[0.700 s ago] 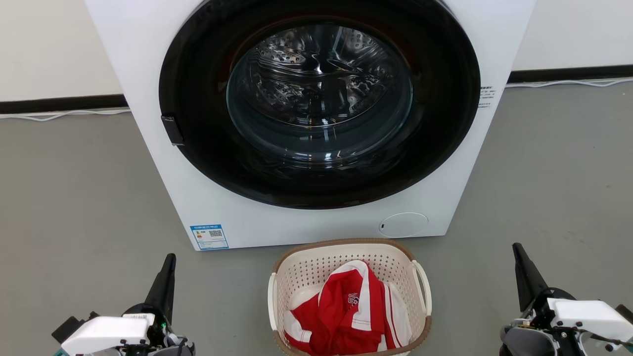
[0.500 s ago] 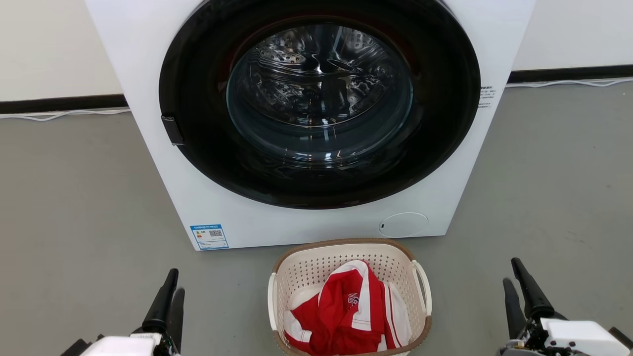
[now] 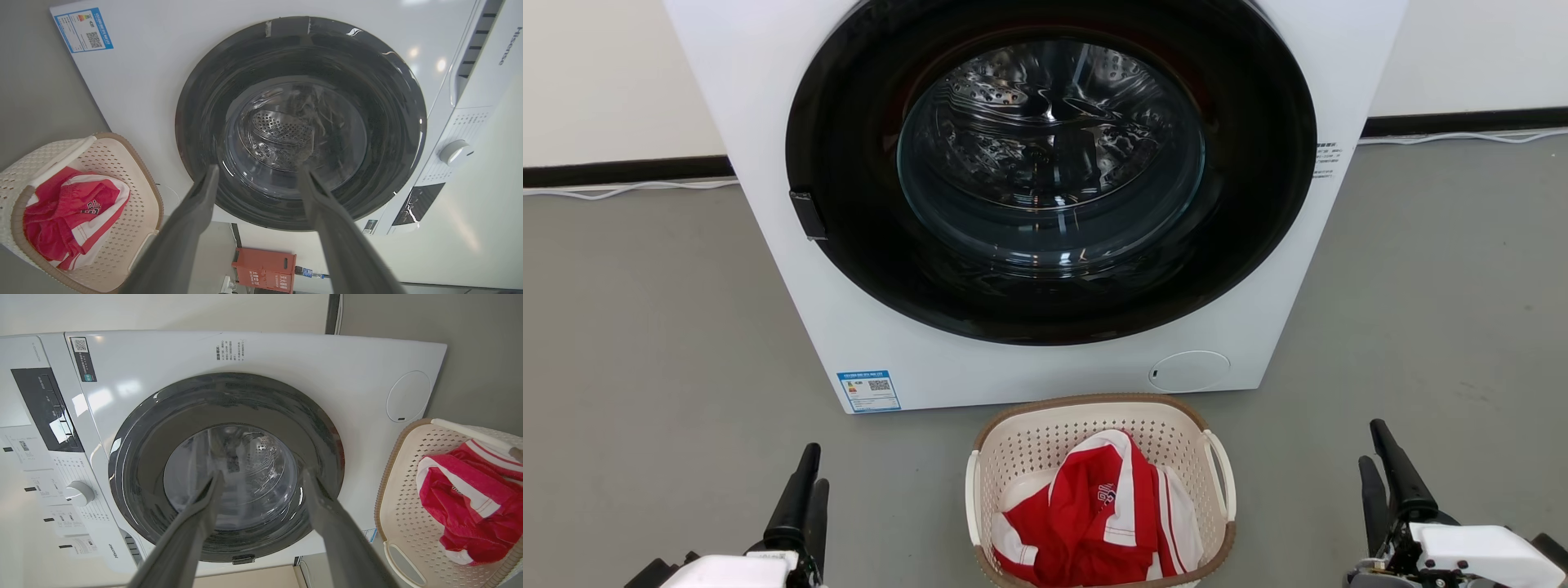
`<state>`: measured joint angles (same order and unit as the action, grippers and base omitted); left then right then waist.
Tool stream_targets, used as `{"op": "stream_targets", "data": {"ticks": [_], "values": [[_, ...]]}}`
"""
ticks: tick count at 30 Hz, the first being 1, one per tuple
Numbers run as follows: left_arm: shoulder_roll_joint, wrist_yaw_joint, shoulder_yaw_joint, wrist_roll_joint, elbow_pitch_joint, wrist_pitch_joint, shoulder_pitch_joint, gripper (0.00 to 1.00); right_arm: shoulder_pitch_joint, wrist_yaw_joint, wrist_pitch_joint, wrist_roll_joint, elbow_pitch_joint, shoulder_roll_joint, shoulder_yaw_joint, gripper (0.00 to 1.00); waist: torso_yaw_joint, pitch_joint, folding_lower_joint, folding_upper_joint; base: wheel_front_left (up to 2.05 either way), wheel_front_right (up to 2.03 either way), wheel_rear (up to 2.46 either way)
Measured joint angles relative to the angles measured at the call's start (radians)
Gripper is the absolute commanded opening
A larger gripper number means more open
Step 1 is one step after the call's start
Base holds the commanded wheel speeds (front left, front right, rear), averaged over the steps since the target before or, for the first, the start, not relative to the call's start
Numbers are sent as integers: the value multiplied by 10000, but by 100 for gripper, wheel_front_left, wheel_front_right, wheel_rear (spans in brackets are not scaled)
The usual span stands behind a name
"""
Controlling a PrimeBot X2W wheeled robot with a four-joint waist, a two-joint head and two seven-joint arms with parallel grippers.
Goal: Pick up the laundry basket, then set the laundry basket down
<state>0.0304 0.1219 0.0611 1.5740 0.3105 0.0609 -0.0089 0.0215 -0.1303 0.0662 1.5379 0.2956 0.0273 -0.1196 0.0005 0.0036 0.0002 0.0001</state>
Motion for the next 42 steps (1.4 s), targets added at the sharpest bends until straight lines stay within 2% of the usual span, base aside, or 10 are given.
{"op": "stream_targets", "data": {"ticks": [11, 28, 42], "values": [[10, -165, -153, -1053, -105, -313, 0, 100, -2, 0, -290, -1676, -261, 6, -8, 100, 10, 16, 0, 0, 0, 0, 0], [25, -560, -675, -3269, -207, -796, 4, 100, -12, 0, -782, -4474, -631, 63, 226, 100, 26, 28, -1, 0, 0, 0, 0], [31, -688, -867, -5001, -211, -1179, 6, 100, -21, 0, -1172, -6523, -807, 265, 374, 100, 32, 37, -1, 0, 0, 0, 0]]}}
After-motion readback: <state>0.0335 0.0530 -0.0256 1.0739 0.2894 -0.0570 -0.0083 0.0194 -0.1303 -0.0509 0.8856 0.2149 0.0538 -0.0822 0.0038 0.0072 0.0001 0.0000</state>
